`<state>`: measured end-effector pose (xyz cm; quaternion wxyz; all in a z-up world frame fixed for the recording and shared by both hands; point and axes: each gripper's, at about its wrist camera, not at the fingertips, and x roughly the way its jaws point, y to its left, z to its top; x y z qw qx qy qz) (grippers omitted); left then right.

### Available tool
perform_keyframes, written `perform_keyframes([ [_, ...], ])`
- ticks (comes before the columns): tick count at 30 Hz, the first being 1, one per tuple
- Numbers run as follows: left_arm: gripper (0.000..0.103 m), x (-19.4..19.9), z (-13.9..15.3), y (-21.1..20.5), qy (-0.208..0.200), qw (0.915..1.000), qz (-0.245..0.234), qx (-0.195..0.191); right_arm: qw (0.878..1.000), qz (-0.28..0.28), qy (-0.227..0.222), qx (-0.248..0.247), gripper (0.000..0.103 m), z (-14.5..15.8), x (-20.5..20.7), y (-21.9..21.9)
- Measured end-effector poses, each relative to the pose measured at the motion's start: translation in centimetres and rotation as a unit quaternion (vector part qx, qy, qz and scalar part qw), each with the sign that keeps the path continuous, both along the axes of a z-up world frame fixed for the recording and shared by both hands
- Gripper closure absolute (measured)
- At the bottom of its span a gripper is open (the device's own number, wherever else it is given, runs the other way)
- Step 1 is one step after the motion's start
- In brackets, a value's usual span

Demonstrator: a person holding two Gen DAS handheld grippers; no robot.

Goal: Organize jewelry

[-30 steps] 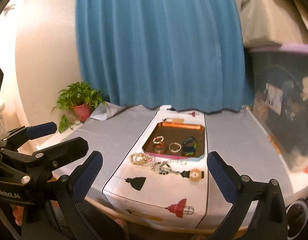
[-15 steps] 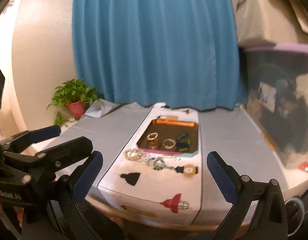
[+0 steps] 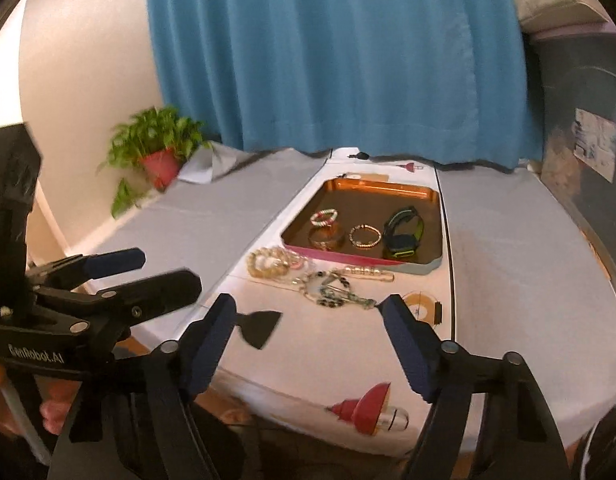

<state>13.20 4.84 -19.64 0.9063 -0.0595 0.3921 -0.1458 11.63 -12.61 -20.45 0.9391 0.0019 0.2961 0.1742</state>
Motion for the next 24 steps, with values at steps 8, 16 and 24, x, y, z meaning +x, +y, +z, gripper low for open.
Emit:
perform_keyframes([
  [8,0.036,5.4,-5.6,-0.1,0.017,0.9996,-0.018,0.014,1.000,-0.009,0.018,0.020,0.048,-5.3,5.7,-1.8],
  [16,0.073,11.5,-9.0,-1.0,0.064,0.9966,-0.028,-0.043,0.998,0.006,0.062,0.020,0.078,-9.4,11.4,-3.2],
  [24,0.074,12.7,-9.8,-3.3,0.043,0.9984,-0.031,0.018,0.997,0.030,0.069,-0.008,0.077,-10.8,12.8,-2.2],
])
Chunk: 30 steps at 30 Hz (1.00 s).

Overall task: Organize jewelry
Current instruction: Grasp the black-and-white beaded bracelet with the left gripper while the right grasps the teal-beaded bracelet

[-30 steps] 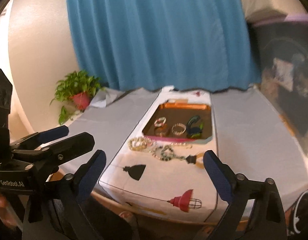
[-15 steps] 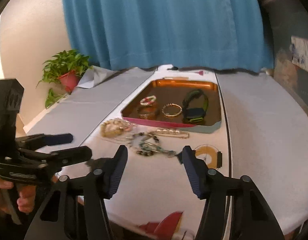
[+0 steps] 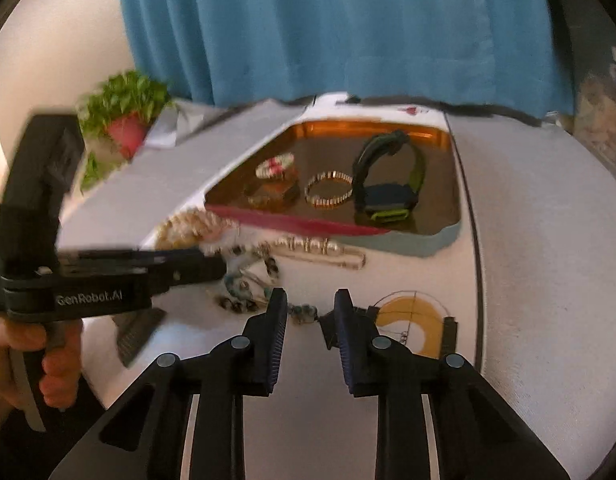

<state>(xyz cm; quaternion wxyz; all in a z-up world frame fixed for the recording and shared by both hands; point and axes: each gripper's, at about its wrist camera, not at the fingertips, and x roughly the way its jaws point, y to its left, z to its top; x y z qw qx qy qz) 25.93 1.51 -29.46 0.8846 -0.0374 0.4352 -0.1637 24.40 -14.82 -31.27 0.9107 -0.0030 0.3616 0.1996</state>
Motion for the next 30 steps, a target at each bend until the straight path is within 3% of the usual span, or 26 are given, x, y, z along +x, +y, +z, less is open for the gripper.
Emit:
perform_keyframes([
  [3,0.076,-0.3,-0.1,-0.2,-0.015,0.9997,0.002,0.016,0.999,0.032,0.006,-0.019,0.076,-0.3,0.3,1.3],
  [4,0.088,-0.3,-0.2,0.0,-0.013,0.9998,0.007,0.015,0.999,0.039,0.002,-0.030,0.074,-0.3,0.4,1.7],
  [6,0.098,-0.4,-0.2,0.8,-0.010,0.9996,0.018,0.019,0.998,0.039,0.000,-0.045,0.082,-0.4,0.3,2.0],
  [7,0.098,-0.5,-0.2,1.3,-0.004,0.9998,0.019,0.004,0.998,0.034,-0.003,-0.057,0.093,-0.5,0.2,2.2],
  [8,0.097,-0.7,-0.1,2.0,0.003,0.9997,0.023,-0.010,0.997,0.030,-0.007,-0.070,0.095,-0.5,0.1,2.3],
  [16,0.097,-4.7,0.2,6.6,0.024,0.9966,0.077,-0.018,0.998,0.023,0.003,-0.063,0.096,-0.3,-3.5,1.1],
  [21,0.097,-7.4,0.0,8.0,0.055,0.9944,0.057,-0.069,0.999,0.037,0.018,-0.020,0.096,0.1,-6.7,0.4],
  [26,0.090,-7.6,0.1,7.5,0.051,0.9950,0.057,-0.064,0.999,0.025,0.000,-0.031,0.088,0.4,-7.4,0.7],
  [30,0.090,-6.8,0.0,7.3,0.041,0.9954,0.060,-0.062,0.999,0.022,0.007,-0.043,0.063,-0.1,-6.3,1.4],
])
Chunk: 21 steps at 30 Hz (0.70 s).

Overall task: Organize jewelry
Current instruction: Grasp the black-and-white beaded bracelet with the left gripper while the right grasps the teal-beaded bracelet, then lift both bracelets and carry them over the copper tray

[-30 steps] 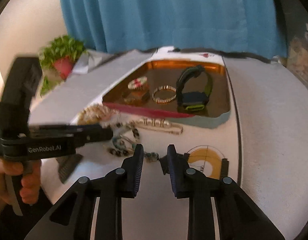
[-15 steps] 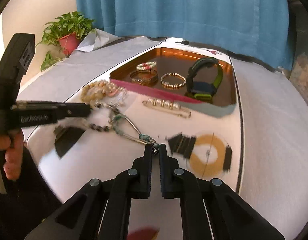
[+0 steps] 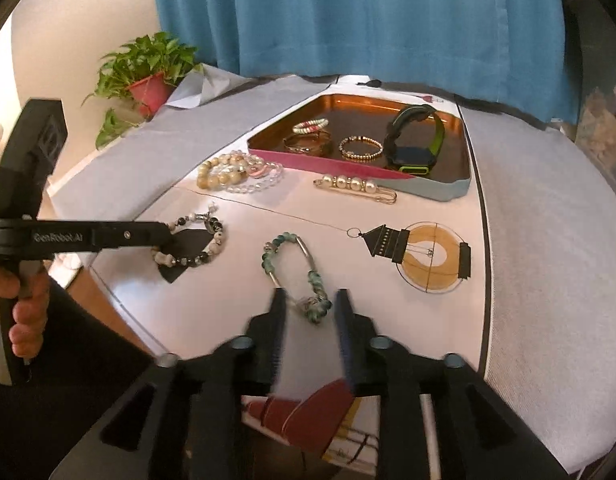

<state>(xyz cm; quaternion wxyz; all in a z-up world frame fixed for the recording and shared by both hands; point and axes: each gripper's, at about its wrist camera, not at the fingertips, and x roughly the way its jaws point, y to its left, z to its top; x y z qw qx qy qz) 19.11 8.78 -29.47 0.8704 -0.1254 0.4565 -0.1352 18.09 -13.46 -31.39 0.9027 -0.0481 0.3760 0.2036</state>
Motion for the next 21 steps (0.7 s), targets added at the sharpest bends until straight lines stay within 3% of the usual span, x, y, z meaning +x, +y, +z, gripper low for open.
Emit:
perform_keyframes([
  [4,0.089,0.4,0.2,-1.6,-0.020,0.9979,-0.017,0.060,1.000,0.008,-0.010,-0.021,0.056,-0.4,0.6,0.7],
  [8,0.089,0.7,0.1,-3.7,-0.042,0.9882,-0.040,0.142,1.000,0.005,-0.012,-0.016,0.056,-0.5,1.2,0.5],
  [9,0.089,1.0,0.1,-4.2,-0.046,0.9850,-0.046,0.160,1.000,0.008,-0.015,-0.024,0.057,-0.6,1.2,0.7],
  [10,0.092,1.2,0.1,-4.4,-0.045,0.9840,-0.053,0.164,0.999,0.015,-0.022,-0.041,0.065,-0.6,1.1,1.1],
  [11,0.095,1.3,0.1,-4.5,-0.041,0.9841,-0.062,0.161,0.999,0.021,-0.019,-0.036,0.075,-0.5,1.1,1.1],
  [12,0.097,1.5,0.1,-4.3,-0.035,0.9855,-0.069,0.151,0.999,0.019,-0.017,-0.034,0.096,-0.4,1.3,1.0],
  [15,0.098,1.6,0.1,-2.6,-0.011,0.9954,-0.064,0.070,1.000,0.009,0.001,-0.006,0.096,-0.3,1.7,0.1],
  [18,0.098,1.6,0.0,-1.2,0.012,0.9990,-0.044,0.003,1.000,-0.008,0.002,0.007,0.096,0.0,1.7,-0.9],
  [21,0.098,0.9,1.3,-1.1,-0.005,0.9995,-0.030,-0.005,0.999,-0.023,-0.004,0.023,0.096,0.8,1.6,-1.9],
])
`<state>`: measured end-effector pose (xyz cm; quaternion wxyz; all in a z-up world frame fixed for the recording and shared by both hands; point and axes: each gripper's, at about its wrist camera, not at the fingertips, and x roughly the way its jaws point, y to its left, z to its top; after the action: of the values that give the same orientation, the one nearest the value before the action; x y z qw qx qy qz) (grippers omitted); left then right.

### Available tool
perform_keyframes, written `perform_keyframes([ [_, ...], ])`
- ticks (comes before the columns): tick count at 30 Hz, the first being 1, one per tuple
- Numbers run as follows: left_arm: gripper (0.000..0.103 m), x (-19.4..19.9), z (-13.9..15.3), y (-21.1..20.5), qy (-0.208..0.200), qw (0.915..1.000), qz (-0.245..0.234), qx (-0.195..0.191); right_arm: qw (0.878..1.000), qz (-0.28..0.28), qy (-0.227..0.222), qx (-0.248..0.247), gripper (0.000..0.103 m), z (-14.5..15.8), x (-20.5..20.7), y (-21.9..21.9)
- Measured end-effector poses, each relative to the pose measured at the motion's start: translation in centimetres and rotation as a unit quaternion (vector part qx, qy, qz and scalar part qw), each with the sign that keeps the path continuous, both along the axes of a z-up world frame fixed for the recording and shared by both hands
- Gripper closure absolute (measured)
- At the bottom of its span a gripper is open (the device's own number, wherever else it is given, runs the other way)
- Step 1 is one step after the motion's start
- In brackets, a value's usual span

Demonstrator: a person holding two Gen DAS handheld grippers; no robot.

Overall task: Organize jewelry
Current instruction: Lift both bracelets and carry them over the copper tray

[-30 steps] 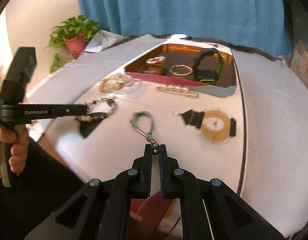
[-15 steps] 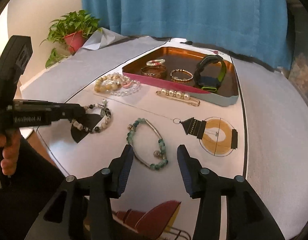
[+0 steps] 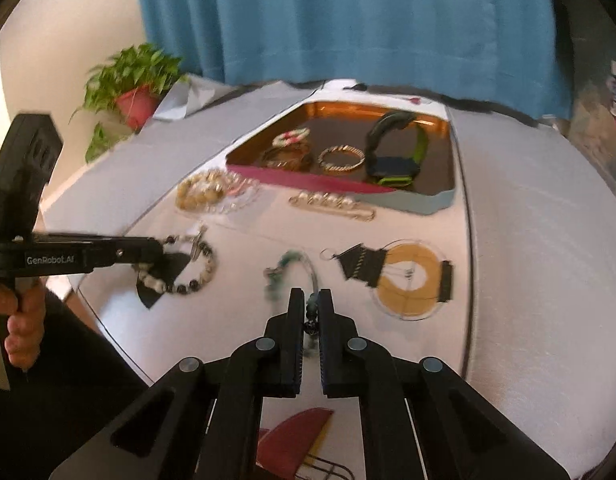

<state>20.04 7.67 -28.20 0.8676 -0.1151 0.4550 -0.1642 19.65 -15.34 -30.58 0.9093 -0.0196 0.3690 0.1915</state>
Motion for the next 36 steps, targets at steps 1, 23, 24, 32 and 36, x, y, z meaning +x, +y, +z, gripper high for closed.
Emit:
perform_keyframes([
  [1,0.098,-0.4,0.6,-0.2,-0.008,1.0000,0.001,0.002,1.000,-0.004,-0.003,0.002,0.096,0.3,-0.2,-0.1],
  [23,0.098,-7.6,11.8,-3.6,-0.126,0.9920,-0.007,0.004,0.997,-0.063,-0.028,0.047,0.096,9.9,-6.8,0.4],
  [24,0.098,-7.9,12.4,-3.7,-0.134,0.9910,-0.008,0.006,0.996,-0.062,-0.032,0.046,0.096,10.7,-7.1,0.5],
  [32,0.098,-8.7,15.8,-4.2,-0.171,0.9851,-0.020,0.010,0.995,-0.056,-0.079,0.029,0.096,16.8,-9.4,1.6],
  [36,0.098,-9.0,18.2,-4.6,-0.194,0.9805,-0.029,0.005,0.993,-0.045,-0.109,0.017,0.096,19.7,-10.1,2.7],
])
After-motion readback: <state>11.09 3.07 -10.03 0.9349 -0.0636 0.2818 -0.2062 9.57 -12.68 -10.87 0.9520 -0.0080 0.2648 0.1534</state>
